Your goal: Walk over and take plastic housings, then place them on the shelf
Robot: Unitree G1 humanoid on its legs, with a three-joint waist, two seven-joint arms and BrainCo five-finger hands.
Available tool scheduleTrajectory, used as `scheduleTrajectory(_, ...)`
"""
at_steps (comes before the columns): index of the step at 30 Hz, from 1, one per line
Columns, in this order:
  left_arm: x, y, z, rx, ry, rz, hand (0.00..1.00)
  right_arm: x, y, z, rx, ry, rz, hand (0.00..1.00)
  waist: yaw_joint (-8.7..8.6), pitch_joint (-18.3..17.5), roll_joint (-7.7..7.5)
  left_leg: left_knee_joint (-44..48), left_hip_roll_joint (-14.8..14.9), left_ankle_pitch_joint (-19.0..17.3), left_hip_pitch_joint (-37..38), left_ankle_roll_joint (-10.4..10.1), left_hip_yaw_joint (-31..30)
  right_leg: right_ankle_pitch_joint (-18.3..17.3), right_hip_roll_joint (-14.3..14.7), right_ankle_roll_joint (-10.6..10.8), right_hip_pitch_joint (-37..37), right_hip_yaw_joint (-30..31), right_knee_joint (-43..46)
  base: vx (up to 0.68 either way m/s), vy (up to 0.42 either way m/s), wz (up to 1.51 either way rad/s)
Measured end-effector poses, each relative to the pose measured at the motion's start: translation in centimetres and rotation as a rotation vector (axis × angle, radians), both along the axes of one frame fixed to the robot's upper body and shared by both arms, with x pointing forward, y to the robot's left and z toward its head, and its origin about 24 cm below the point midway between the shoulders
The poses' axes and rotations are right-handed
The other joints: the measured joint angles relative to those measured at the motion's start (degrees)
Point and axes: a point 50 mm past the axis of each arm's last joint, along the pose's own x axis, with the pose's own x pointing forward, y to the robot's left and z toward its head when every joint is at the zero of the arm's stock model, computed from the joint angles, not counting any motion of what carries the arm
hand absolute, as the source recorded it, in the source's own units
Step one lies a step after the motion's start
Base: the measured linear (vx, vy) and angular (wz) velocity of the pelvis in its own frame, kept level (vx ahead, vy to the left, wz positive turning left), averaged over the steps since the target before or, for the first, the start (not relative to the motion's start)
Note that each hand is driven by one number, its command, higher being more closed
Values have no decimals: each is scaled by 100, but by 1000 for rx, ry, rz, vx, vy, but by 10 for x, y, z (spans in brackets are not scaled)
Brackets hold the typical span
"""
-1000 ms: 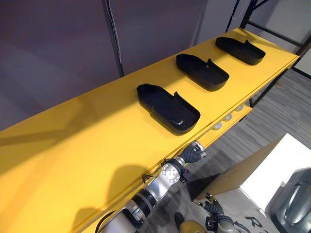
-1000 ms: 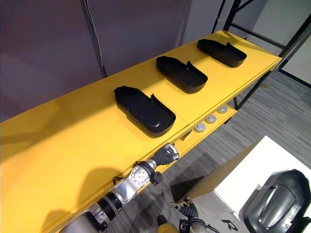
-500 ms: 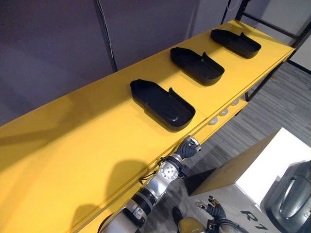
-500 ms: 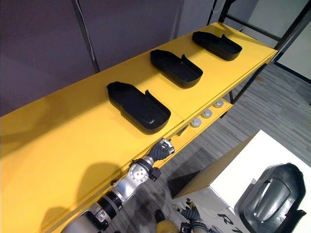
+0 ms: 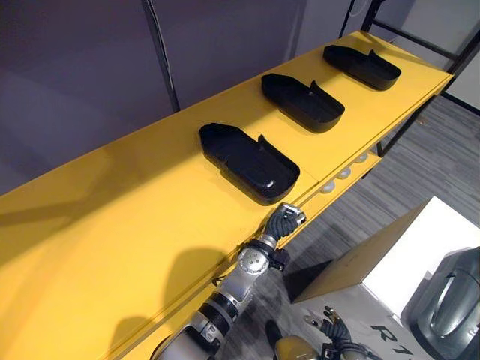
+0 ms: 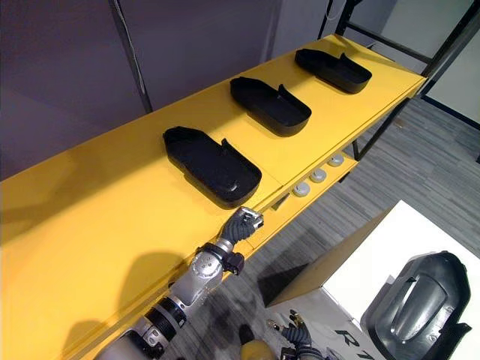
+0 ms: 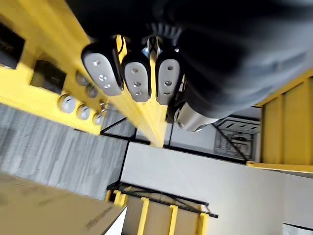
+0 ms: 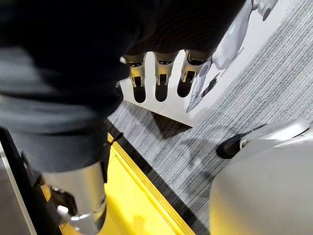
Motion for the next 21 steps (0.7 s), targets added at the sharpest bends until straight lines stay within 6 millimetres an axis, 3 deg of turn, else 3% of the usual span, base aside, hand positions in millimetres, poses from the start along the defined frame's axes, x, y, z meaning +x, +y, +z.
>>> scheduleTrajectory(13, 6, 15, 0, 6, -12, 45, 100, -8, -6, -2, -22, 25, 15, 0, 6, -83, 138, 1, -11, 1, -2, 1, -13, 7, -4, -6, 4, -6, -6, 0, 0, 0)
scheduleTrajectory(21, 12, 26, -1, 36, -18, 89, 100, -9, -6, -2, -22, 26, 15, 0, -12, -90, 146, 0, -8, 1, -6, 1, -4, 126, -6, -21, 48, 5, -209, 0, 0, 0)
